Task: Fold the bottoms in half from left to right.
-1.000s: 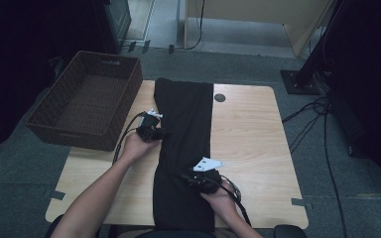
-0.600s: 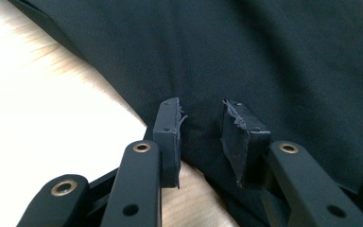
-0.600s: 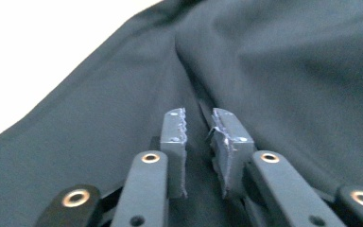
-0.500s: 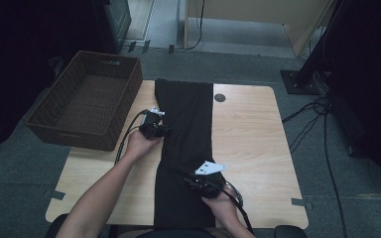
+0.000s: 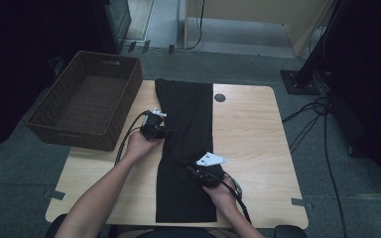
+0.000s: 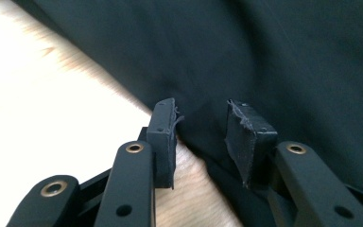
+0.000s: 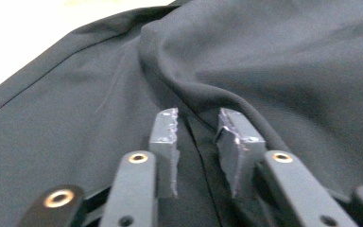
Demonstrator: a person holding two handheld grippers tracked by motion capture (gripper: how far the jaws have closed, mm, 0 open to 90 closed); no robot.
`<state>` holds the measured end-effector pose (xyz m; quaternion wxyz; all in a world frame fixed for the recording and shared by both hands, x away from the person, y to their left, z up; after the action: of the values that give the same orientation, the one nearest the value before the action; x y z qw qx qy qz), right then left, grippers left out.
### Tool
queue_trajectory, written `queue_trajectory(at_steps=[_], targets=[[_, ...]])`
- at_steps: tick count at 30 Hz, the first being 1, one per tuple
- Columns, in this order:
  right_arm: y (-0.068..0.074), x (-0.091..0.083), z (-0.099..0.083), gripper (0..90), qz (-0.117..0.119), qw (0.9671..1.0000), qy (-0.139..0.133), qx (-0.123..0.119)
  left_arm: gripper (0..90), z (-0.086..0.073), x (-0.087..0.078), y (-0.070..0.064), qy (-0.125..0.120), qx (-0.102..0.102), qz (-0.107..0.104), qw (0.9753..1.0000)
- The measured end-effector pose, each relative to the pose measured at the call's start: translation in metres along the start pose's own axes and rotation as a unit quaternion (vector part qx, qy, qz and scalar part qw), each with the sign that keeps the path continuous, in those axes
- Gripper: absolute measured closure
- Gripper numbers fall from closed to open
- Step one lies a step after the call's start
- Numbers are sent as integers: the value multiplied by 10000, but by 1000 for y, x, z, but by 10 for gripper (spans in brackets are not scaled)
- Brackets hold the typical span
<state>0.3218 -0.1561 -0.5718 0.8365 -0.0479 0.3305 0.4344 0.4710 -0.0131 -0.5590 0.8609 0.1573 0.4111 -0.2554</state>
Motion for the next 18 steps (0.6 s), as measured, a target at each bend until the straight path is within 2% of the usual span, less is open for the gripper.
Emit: queue_trajectory(at_steps=[1, 3, 4, 5, 7, 9, 11, 12, 15, 16, 18], targets=[[-2, 0, 0, 731, 28, 10000, -9, 24, 634, 2, -3, -1, -52, -79, -106, 9999], [-4, 0, 1, 805, 18, 10000, -22, 83, 622, 5, -9, -9, -162, -191, -471, 9986], [-5, -1, 0, 836, -31, 10000, -5, 77, 611, 6, -12, -14, -195, -150, -656, 9975], [-6, -1, 1, 865, -33, 10000, -17, 84, 601, 6, -14, -20, -233, -55, -714, 9972], [-7, -1, 0, 886, -13, 9998, -20, 173, 580, 5, -15, -30, -371, 145, -738, 9965], [-7, -1, 1, 896, 48, 9998, -35, 209, 569, 0, -9, -34, -231, 354, -601, 9973], [-6, -2, 1, 900, 169, 9994, 17, 316, 574, -6, -3, -34, -109, 475, -544, 9973], [-5, -2, 1, 900, 241, 9990, 62, 381, 586, -7, -2, -34, -227, 416, -542, 9974], [0, -3, 4, 887, 296, 9992, 5, 259, 606, -6, -1, -32, -208, 19, -733, 9971], [1, -2, 6, 848, 294, 9994, -28, 161, 616, -6, -1, -31, -182, -51, -760, 9969], [0, 0, 9, 765, 204, 9997, -50, 88, 645, -6, -1, -30, -172, -52, -746, 9970]])
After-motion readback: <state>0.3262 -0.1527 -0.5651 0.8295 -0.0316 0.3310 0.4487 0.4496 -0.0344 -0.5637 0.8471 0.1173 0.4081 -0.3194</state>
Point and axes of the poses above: each handheld gripper's, and its own axes: x roughly forward along the jaws, z roughly out of its top, y roughly to its left, the point moved 8 cm from there along x, roughly forward along the jaws, and after that the axes turned 13 degrees about z, right-handed, at the moved point
